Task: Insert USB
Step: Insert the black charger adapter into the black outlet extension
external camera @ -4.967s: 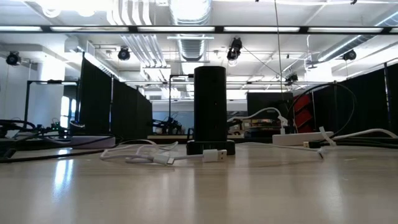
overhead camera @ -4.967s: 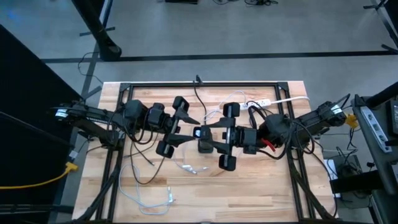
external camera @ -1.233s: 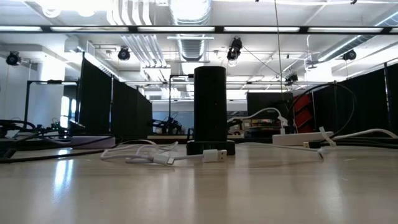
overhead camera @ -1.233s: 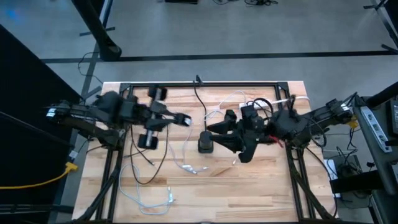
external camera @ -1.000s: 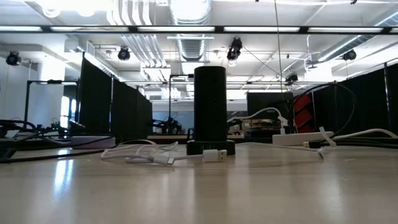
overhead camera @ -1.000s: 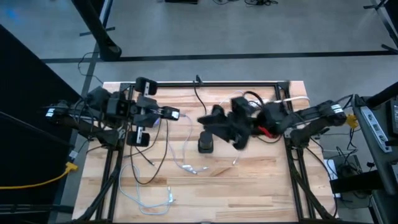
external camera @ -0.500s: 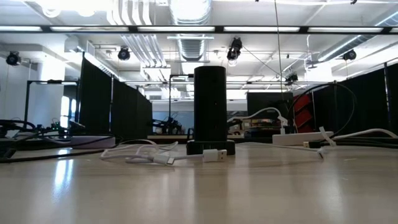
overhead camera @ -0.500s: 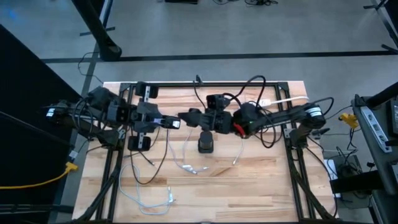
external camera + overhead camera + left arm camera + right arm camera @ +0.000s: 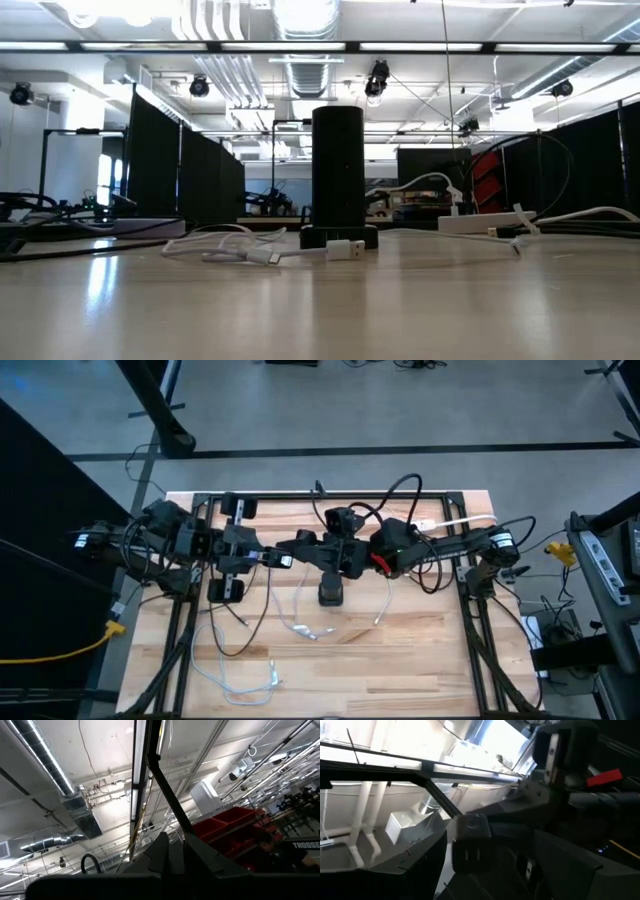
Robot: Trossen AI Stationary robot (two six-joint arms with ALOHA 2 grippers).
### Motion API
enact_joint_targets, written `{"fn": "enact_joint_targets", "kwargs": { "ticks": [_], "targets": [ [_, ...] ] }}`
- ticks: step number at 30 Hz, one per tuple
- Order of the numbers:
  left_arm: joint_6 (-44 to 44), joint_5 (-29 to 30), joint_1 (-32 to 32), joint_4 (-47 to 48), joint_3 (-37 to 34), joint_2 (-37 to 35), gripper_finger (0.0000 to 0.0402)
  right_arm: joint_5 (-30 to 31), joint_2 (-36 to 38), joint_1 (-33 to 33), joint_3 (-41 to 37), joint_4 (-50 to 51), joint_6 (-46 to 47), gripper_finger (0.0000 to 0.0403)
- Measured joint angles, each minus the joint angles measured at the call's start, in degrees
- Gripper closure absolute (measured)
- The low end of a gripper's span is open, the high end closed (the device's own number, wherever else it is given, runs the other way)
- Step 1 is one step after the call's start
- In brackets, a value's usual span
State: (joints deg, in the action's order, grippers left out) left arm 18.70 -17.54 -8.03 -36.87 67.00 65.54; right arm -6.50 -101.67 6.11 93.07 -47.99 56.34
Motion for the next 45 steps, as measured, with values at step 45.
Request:
{"fn": "enact_joint_targets", "kwargs": {
  "ticks": [45],
  "targets": [
    [2.25, 2.58, -0.02, 4.03, -0.07, 0.07, 0.0369, -1.66, -1.64, 0.89, 3.39, 2.77, -1.57, 0.0174]
  ]
}}
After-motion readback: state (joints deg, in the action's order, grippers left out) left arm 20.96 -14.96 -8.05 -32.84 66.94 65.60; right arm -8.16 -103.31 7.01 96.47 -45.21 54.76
